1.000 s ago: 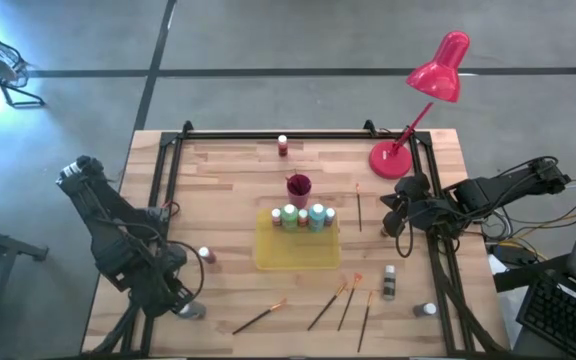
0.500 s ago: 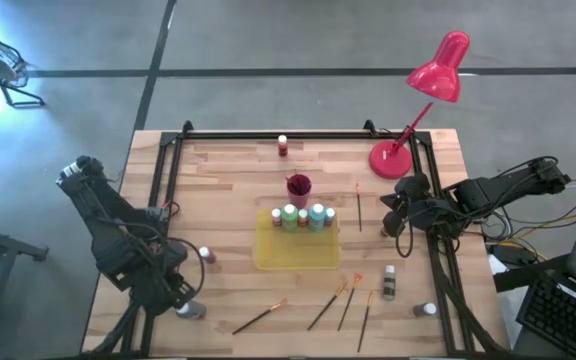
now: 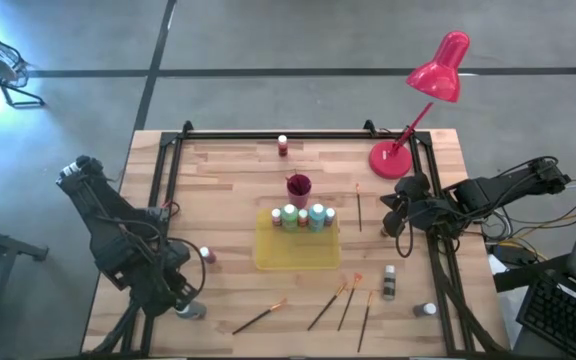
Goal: Pick & Place Paint Supplies
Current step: Put the large blue paint bottle into the yellow bin
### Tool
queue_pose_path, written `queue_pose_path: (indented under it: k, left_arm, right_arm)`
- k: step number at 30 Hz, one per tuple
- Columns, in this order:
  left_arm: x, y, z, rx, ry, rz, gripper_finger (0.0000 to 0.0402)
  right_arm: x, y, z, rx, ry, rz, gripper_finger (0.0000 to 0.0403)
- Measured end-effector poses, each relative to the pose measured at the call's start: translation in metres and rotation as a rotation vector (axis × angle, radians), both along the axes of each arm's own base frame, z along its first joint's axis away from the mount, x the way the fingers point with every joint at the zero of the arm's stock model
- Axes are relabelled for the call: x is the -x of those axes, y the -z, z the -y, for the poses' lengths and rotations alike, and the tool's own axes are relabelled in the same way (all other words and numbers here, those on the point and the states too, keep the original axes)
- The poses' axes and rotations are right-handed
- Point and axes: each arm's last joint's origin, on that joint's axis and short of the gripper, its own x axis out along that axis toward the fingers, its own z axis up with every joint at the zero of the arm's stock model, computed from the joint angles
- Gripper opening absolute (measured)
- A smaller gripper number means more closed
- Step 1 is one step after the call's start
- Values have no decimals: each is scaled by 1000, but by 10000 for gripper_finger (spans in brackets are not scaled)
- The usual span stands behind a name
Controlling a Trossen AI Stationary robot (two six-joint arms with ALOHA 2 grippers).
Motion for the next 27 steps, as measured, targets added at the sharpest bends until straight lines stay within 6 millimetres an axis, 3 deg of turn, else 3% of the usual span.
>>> queue_pose_path:
  k: [15, 27]
  left_arm:
    - [-3, -4, -1, -41, 57, 69, 108]
    - [1, 1, 3, 9, -51, -51, 108]
  right_arm:
    - [0, 0, 0, 0, 0, 0, 8]
    - [0, 0, 0, 0, 0, 0, 8]
